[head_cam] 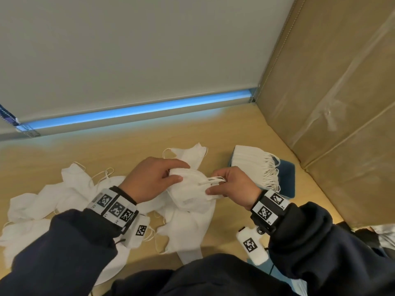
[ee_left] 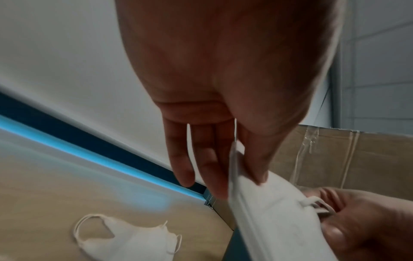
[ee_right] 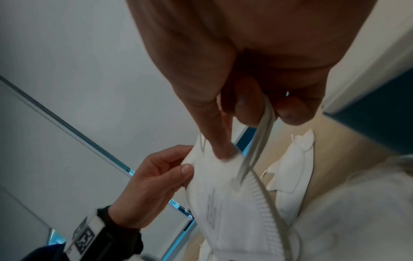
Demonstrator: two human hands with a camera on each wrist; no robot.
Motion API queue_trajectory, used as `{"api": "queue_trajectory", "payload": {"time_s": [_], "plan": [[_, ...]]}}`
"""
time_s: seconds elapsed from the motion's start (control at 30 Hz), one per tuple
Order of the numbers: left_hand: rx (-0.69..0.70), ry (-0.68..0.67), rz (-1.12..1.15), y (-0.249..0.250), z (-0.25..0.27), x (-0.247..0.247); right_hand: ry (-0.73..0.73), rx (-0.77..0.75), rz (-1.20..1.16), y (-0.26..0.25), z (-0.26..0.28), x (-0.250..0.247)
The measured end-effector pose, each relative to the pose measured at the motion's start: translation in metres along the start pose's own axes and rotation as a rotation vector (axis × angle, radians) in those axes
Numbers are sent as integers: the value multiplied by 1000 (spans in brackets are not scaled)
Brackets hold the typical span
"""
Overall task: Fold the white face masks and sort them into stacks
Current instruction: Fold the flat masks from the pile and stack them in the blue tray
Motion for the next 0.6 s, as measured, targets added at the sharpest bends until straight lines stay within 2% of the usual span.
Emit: {"api": "queue_trajectory", "payload": {"time_s": [0.13,0.23,0.3,0.43,0.53,0.6], "plan": [[7,-67,-72,6,-25,12,6,-19,-7,1,-3,-31],[-46,-64,-4,2,-34,21,-15,1,-111,1,-4,-51],[-119,-47,107,-7,-35,23,54,-5,-150,0,-6,-80],[-291,82,339,-24,-36,15,214,0,-275,1,-18,-146],[-324,65,422,-14,-48,41,120,-60,-177,-14,-27,-137],[-475,119,613,-23,-50,65,67,-93,-90,-19,-31,-129]]}}
Point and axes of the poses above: each hand's wrist, its own z-axis away from the middle knuckle, its own x-axis out of the palm, y = z × x, the point moved 8 cm from there along -z, towards the middle knuckle, and after that the axes turned 3 degrees about y, right-handed, at the moved point
